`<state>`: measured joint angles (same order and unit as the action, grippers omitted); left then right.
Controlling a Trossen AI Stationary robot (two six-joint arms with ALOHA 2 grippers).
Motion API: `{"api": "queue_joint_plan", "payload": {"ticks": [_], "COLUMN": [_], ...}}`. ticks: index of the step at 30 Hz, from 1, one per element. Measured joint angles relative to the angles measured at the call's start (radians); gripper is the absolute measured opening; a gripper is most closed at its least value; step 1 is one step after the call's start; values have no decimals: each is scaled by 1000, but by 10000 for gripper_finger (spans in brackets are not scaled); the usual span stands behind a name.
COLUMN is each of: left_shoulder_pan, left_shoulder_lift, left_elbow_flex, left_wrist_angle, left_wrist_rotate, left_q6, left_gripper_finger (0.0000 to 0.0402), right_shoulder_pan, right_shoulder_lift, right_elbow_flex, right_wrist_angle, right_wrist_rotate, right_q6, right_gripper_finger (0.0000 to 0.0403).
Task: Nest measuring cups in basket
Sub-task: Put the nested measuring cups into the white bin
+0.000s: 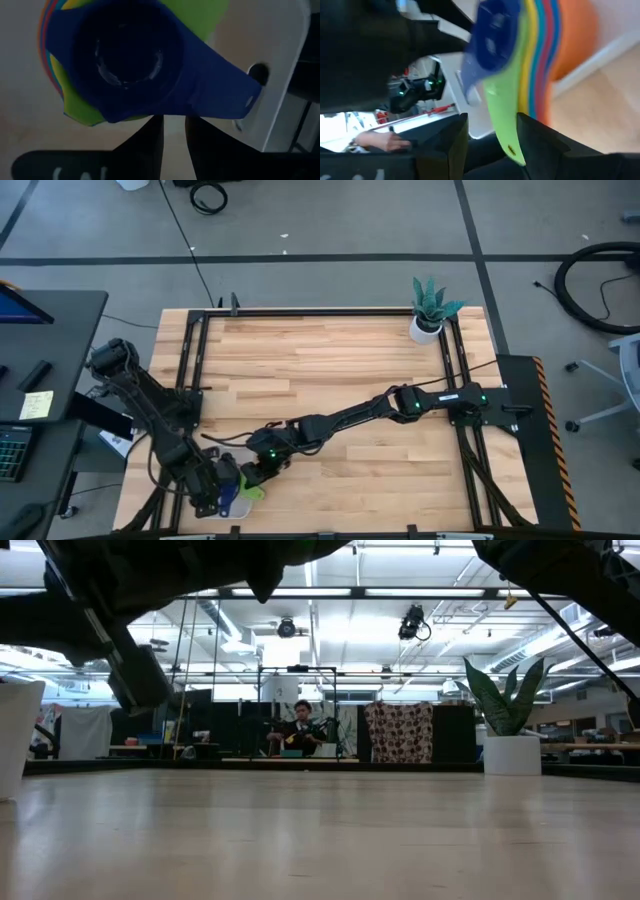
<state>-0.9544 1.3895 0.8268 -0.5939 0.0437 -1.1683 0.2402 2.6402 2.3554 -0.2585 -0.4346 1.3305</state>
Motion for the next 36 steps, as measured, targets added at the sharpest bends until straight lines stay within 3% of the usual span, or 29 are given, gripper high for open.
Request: {"api": "queue_joint_plan", "payload": {"ticks": [10,18,36], "left_shoulder_pan": [55,54,54], "left_shoulder_lift": [0,0,-1], "left_elbow_flex": [0,0,0], "left_wrist_angle": [62,61,60], "left_wrist_rotate": [-24,-5,7], "left_q6": [76,79,51], "left_gripper_finger": [84,84,84], "right_shoulder_pan": [15,-13,-41], "right_shoulder_lift": [0,0,-5], "right_elbow_flex": [0,0,2], "right_wrist_angle": [47,48,-53], "right_wrist_rotate": [29,-61,-91], "right_q6": [36,-23,-77], "right_gripper_finger": [172,171,171]}}
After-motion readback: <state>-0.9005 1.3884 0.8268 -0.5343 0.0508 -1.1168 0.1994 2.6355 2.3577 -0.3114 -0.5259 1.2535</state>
